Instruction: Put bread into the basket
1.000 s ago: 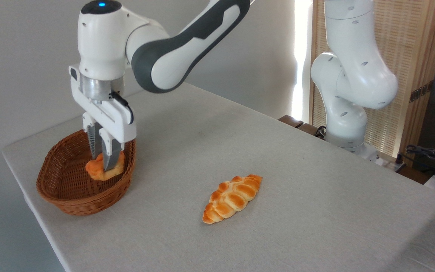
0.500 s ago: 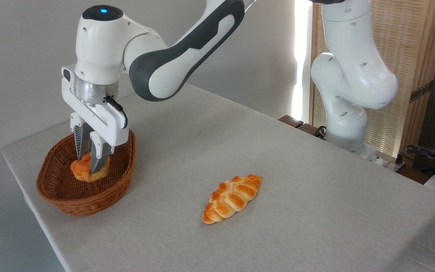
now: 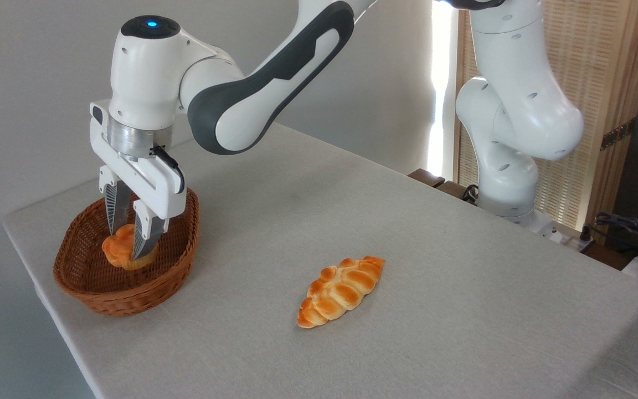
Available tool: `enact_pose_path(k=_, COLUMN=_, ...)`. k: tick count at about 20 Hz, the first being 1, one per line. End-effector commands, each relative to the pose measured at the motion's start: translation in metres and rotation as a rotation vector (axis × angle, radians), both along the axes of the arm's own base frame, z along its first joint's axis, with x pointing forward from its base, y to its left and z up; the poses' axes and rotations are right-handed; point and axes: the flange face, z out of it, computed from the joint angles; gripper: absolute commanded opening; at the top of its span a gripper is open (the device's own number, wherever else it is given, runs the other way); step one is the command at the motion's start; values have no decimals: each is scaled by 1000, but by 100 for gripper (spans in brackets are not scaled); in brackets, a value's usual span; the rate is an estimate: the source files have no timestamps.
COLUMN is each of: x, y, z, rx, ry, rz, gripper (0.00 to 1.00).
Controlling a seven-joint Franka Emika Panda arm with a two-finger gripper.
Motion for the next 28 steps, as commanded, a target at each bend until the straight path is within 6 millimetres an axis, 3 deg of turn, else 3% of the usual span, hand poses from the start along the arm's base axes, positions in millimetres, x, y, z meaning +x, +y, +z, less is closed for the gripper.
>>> enact_pose_path(k=1, x=3, y=2, z=7, rx=-10, ry=-22, rz=-2, gripper=100)
enact_pose_path(k=12, x=3, y=6, z=11, rx=-10, ry=-21, rz=6, gripper=100)
enact_pose_path(k=14, x=0, y=9, z=17, rx=-4, ry=-8, rz=4, gripper=100)
enact_pose_path(k=16, x=-15, y=16, z=38, rx=25, ry=44, rz=-40, gripper=100)
enact_pose_path(k=18, x=-30, y=31, z=56, rx=60, ry=96, rz=-100, gripper=100)
enact_pose_path(k=20, x=-46, y=58, z=94, rx=89, ry=90, rz=-152, gripper=100)
enact_pose_path(k=21, x=-54, y=70, z=102, rx=104, ry=107, rz=-187, gripper=100)
enact_pose_path(k=25, x=-79, y=113, z=113, rx=243, ry=230, rz=-331, gripper=100)
enact_pose_path(k=28, x=-79, y=125, z=138, rx=370, ry=266, rz=-345, gripper=100)
